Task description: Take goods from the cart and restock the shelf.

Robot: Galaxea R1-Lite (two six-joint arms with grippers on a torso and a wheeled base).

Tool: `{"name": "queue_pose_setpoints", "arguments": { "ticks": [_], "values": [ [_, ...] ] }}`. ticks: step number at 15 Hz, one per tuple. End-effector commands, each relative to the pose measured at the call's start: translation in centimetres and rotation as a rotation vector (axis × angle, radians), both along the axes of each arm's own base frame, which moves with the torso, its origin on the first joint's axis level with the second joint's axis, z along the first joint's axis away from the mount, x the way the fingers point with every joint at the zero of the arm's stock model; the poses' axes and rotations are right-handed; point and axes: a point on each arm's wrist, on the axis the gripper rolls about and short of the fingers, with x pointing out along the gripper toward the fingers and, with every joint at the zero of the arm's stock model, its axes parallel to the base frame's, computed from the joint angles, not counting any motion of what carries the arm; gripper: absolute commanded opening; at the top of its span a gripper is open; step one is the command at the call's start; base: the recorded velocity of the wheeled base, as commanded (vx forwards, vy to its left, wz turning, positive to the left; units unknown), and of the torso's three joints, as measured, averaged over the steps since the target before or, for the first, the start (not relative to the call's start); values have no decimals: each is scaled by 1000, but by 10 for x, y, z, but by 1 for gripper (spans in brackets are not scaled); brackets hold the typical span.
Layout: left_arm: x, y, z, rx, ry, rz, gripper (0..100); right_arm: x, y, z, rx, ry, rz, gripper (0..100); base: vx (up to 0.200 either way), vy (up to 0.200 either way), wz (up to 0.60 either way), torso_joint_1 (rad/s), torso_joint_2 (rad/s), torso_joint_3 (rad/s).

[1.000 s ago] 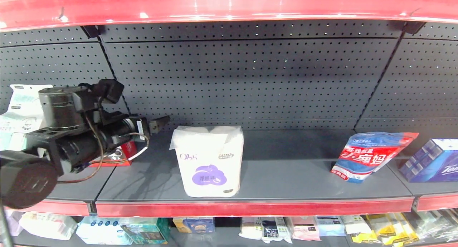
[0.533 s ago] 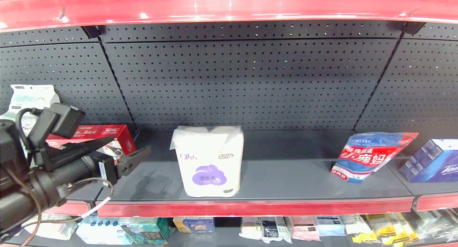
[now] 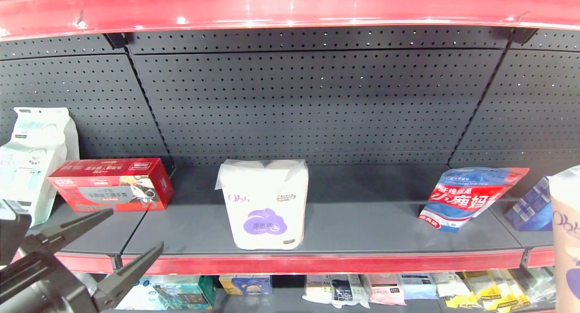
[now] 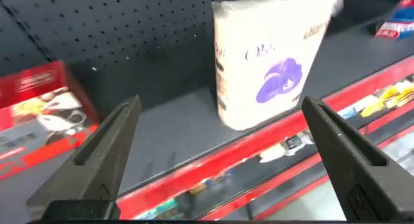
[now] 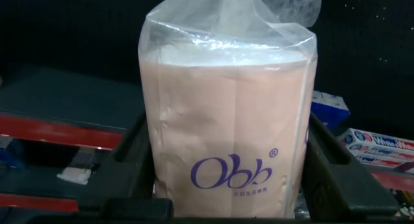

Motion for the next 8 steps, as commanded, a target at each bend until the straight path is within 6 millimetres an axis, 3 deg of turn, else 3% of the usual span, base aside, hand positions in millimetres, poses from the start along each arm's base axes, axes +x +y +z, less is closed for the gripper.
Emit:
{"name": "queue_pose_setpoints", "arguments": {
  "ticks": [1, 2, 5, 8],
  "values": [
    [-14, 6, 2, -7, -42, 19, 100, 4, -1, 8, 1, 0, 31, 0, 0, 0, 0, 0, 0, 0],
    [-17, 7, 1, 3, -33, 28, 100, 5, 0, 15, -4, -12, 72, 0, 0, 0, 0, 0, 0, 0],
    [-29, 12, -5, 48, -14, 31, 100, 1, 1, 4, -49, -2, 161, 0, 0, 0, 0, 0, 0, 0],
    [-28, 12, -6, 58, 4, 41, 100, 0, 3, 2, -46, 0, 311, 0, 0, 0, 0, 0, 0, 0]
  ]
}}
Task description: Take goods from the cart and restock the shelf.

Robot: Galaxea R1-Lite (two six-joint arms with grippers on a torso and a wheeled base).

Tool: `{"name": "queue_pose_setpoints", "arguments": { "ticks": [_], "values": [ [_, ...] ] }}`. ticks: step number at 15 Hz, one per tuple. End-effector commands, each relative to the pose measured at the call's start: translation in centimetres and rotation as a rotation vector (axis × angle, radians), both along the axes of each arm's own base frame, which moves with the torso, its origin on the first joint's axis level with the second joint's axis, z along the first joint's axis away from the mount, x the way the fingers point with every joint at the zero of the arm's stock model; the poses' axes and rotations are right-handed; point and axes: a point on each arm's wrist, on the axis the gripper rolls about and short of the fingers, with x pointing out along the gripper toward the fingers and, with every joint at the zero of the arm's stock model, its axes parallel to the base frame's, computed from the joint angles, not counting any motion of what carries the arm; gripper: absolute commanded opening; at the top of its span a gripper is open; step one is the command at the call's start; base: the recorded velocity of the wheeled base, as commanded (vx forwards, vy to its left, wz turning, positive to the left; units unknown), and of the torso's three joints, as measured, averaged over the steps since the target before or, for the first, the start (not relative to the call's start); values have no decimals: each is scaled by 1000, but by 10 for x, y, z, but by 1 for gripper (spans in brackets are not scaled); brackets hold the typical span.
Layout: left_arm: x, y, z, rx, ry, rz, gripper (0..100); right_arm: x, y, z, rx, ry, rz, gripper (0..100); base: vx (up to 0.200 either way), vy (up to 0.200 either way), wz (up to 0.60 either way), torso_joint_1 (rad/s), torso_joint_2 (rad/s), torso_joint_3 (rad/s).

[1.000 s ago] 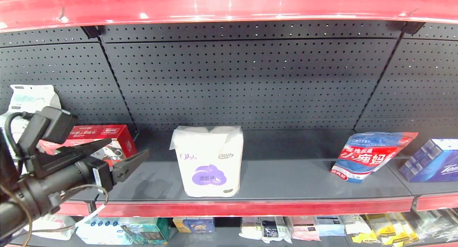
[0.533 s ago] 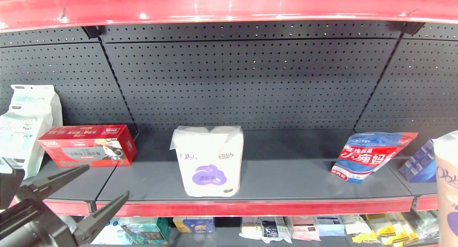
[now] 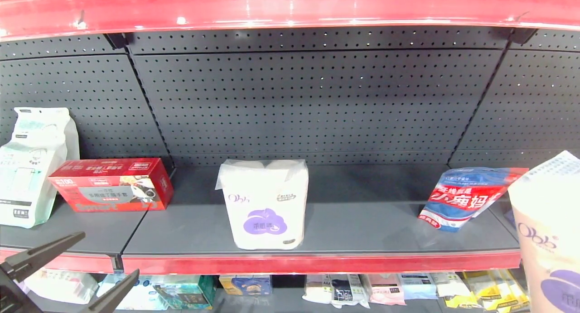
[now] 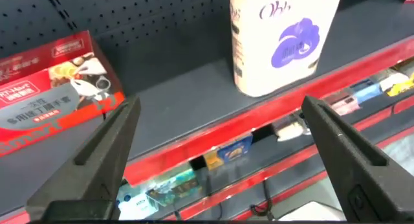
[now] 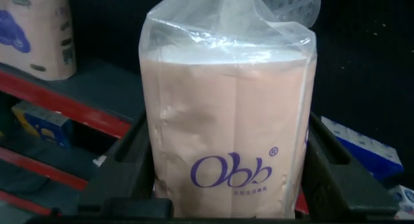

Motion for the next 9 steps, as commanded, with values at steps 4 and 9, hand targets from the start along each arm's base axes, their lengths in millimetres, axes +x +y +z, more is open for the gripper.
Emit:
{"name": "queue_pose_setpoints", "arguments": {
  "ticks": [4, 9],
  "values": [
    [4, -1, 4, 4, -2, 23, 100, 9, 1, 6, -3, 25, 166, 0, 0, 0, 0, 0, 0, 0],
    [6, -1, 6, 20, -7, 35, 100, 11, 1, 10, -18, 23, 182, 0, 0, 0, 0, 0, 0, 0]
  ]
}}
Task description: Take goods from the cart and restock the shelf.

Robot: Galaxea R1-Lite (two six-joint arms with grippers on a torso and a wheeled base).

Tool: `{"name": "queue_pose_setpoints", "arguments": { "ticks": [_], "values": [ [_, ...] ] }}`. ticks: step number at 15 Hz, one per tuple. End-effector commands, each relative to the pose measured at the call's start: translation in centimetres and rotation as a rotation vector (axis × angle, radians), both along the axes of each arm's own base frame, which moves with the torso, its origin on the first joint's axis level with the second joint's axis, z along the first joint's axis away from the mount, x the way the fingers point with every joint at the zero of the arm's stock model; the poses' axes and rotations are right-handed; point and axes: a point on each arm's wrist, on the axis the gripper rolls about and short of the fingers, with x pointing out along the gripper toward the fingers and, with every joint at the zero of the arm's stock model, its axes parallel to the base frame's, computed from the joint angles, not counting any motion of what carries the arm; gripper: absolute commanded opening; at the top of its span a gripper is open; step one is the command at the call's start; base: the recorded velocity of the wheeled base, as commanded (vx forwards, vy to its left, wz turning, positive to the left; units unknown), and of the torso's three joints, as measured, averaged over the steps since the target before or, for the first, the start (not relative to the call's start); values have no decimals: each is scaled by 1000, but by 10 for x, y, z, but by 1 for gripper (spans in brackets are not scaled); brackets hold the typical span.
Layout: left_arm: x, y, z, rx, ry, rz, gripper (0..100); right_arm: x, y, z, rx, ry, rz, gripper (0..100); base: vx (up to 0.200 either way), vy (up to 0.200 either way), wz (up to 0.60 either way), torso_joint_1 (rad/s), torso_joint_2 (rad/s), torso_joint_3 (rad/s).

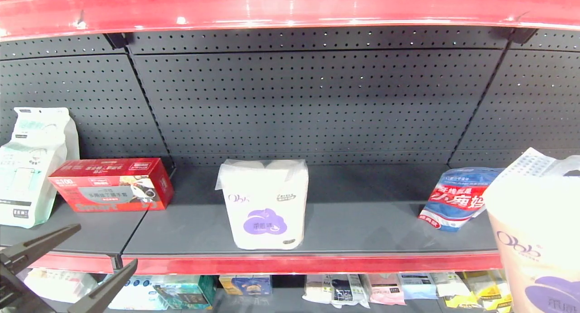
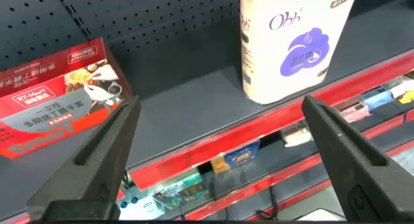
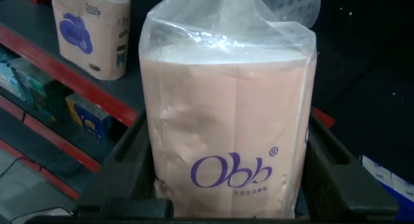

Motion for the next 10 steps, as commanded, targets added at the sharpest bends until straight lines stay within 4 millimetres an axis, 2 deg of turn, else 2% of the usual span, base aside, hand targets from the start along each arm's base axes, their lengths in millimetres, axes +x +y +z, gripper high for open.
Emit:
{"name": "queue_pose_setpoints", "arguments": {
  "ticks": [1, 6, 10],
  "values": [
    [1, 0, 0, 5, 6, 4, 100, 4, 0, 1, -3, 14, 1, 0, 0, 0, 0, 0, 0, 0],
    [2, -1, -1, 7, 11, 3, 100, 9, 1, 2, -5, 32, -5, 0, 0, 0, 0, 0, 0, 0],
    [1, 0, -3, 8, 15, 3, 100, 11, 1, 1, -6, 44, -7, 0, 0, 0, 600, 4, 1, 4]
  ]
}}
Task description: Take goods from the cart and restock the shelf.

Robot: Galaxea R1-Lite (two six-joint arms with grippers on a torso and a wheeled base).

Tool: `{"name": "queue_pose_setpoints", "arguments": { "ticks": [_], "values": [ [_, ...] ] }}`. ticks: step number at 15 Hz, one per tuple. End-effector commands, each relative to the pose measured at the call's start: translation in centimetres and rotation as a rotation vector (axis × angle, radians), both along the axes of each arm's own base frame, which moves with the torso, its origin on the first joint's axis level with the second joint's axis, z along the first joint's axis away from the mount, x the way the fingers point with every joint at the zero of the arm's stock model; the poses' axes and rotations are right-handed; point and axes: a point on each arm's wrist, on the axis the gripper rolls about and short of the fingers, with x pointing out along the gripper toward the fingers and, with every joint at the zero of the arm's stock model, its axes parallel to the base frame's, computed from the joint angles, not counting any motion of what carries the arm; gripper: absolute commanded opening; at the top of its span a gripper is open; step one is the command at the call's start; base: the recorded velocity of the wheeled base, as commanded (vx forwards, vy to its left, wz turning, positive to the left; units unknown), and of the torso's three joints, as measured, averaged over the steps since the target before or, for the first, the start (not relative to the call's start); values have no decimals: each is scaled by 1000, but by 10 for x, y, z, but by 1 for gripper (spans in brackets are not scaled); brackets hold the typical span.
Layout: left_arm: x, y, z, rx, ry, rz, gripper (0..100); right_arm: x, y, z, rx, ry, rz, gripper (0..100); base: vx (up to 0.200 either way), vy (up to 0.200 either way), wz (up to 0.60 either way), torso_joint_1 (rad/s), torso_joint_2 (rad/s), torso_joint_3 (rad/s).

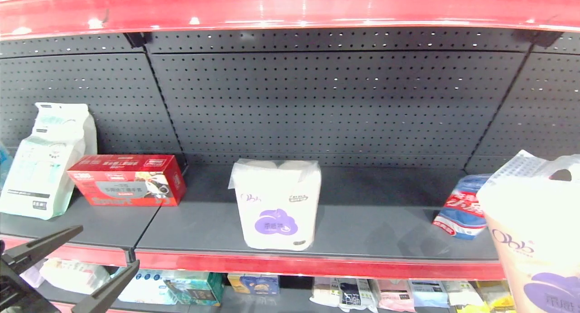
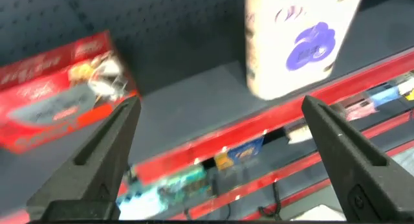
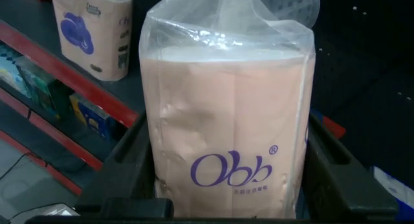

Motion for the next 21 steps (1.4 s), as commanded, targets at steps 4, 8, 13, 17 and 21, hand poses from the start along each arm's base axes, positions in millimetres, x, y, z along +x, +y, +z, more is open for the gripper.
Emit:
{"name": "queue_pose_setpoints", "arguments": {
  "ticks": [4, 8, 13, 17, 21],
  "values": [
    [0, 0, -2, 3, 7, 1, 100, 5, 0, -1, -2, 22, -4, 0, 0, 0, 600, 5, 2, 4],
    [-6, 3, -1, -3, -20, 6, 100, 26, 0, 5, 10, 39, -49, 0, 0, 0, 150, 1, -2, 1],
    [-39, 15, -13, -1, -32, 0, 100, 47, 1, 5, 48, 55, -67, 0, 0, 0, 0, 0, 0, 0],
    [-75, 30, -33, -17, -60, 34, 100, 48, 1, 0, 52, 77, -70, 0, 0, 0, 0, 0, 0, 0],
    [-96, 41, -64, -22, -90, 131, 100, 49, 1, 3, 51, 69, -71, 0, 0, 0, 0, 0, 0, 0]
  ]
}}
